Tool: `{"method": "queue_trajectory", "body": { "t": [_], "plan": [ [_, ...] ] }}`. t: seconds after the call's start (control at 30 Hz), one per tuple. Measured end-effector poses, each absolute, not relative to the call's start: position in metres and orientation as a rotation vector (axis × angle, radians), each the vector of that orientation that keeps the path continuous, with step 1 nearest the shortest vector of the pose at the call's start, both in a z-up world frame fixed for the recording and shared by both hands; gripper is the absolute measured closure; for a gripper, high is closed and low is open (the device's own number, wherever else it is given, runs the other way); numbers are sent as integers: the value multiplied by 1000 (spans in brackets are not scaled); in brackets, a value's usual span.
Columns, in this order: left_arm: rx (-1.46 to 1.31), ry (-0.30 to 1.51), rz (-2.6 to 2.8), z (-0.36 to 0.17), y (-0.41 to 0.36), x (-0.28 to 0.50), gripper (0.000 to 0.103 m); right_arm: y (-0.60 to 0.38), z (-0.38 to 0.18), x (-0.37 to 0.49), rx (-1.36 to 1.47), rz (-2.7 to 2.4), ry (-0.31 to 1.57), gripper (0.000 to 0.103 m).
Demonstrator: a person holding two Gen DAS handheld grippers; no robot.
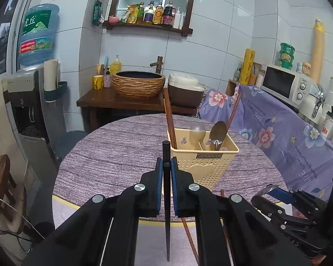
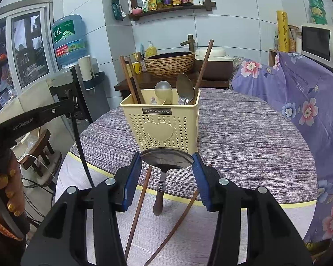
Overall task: Organize utensils
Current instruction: 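Carry the spoon and black chopstick into the basket and open both tools, then withdraw both tools toward the last two brown chopsticks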
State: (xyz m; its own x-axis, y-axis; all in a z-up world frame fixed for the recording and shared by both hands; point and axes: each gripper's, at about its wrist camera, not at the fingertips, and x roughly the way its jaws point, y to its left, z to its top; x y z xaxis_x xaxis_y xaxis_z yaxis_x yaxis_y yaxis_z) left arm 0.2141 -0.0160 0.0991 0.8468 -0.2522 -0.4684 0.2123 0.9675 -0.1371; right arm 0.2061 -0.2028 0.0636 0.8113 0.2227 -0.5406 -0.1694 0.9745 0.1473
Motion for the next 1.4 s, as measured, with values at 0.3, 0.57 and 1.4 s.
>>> {"method": "queue_trajectory", "body": {
  "t": [0.3, 0.57, 1.4],
  "plan": [
    [-95, 393, -292, 175, -15, 219, 95, -208, 136, 226, 77, 261, 494, 56],
    [-117, 265, -261, 250, -29, 251, 95, -208, 222, 265, 45, 188, 331, 56],
    [-136, 503, -221, 102, -51, 310, 95, -189, 79, 315, -20, 114, 484, 55]
  ]
}}
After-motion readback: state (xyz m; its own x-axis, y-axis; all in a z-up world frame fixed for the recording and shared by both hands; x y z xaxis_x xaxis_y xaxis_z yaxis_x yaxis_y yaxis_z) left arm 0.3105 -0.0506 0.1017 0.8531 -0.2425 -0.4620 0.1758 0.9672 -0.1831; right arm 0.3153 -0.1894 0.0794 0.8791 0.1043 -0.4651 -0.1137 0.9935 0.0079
